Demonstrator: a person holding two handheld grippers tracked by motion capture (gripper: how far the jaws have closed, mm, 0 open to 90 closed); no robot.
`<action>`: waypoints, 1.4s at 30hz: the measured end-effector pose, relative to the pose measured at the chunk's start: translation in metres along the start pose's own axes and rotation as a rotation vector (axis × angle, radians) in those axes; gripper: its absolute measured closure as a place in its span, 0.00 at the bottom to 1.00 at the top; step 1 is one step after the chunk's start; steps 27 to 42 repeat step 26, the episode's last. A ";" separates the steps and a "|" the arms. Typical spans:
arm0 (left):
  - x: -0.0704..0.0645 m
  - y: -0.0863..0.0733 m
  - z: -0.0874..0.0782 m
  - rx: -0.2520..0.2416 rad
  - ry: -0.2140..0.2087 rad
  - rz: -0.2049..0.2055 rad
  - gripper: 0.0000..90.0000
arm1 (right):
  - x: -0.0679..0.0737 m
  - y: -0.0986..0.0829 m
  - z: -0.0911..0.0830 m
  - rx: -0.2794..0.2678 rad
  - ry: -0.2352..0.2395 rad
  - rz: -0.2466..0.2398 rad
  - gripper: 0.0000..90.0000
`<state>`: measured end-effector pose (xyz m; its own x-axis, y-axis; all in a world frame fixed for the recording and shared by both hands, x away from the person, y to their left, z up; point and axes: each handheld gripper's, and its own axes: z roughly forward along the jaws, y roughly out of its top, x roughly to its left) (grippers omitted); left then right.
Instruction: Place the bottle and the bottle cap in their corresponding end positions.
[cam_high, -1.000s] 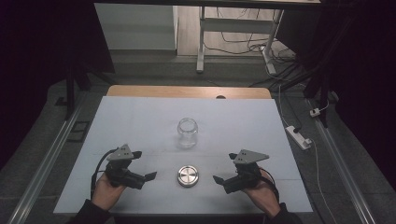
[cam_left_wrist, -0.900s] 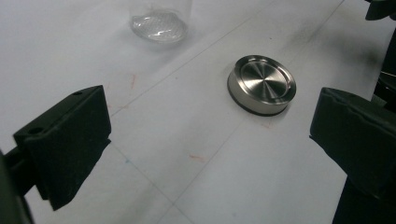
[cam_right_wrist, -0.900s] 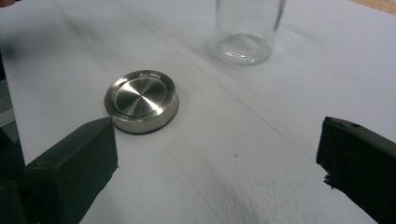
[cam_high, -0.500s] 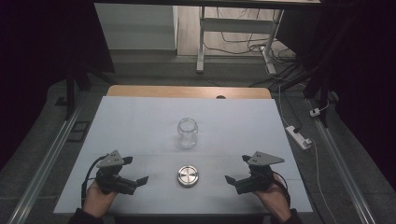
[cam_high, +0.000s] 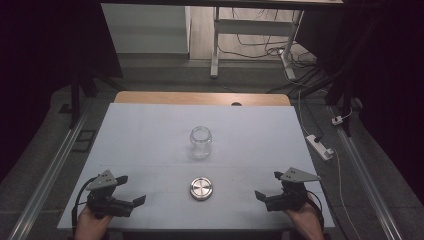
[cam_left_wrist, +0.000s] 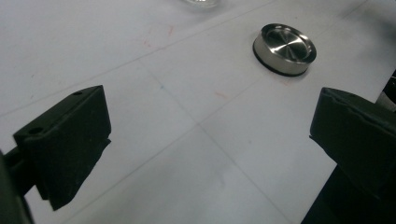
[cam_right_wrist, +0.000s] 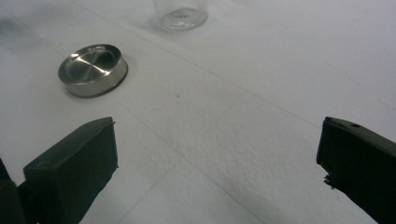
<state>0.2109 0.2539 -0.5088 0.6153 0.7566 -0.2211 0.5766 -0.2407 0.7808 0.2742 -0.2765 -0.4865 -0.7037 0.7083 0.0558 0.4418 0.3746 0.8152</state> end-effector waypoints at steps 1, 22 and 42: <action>0.001 -0.002 -0.002 0.002 0.005 -0.006 0.00 | -0.001 -0.002 -0.001 0.002 -0.005 0.002 0.00; 0.003 -0.030 -0.019 0.062 0.138 -0.058 0.00 | -0.011 -0.030 -0.029 0.072 -0.089 0.077 0.00; 0.003 -0.029 -0.017 0.078 0.141 -0.056 0.00 | -0.012 -0.032 -0.031 0.079 -0.097 0.089 0.00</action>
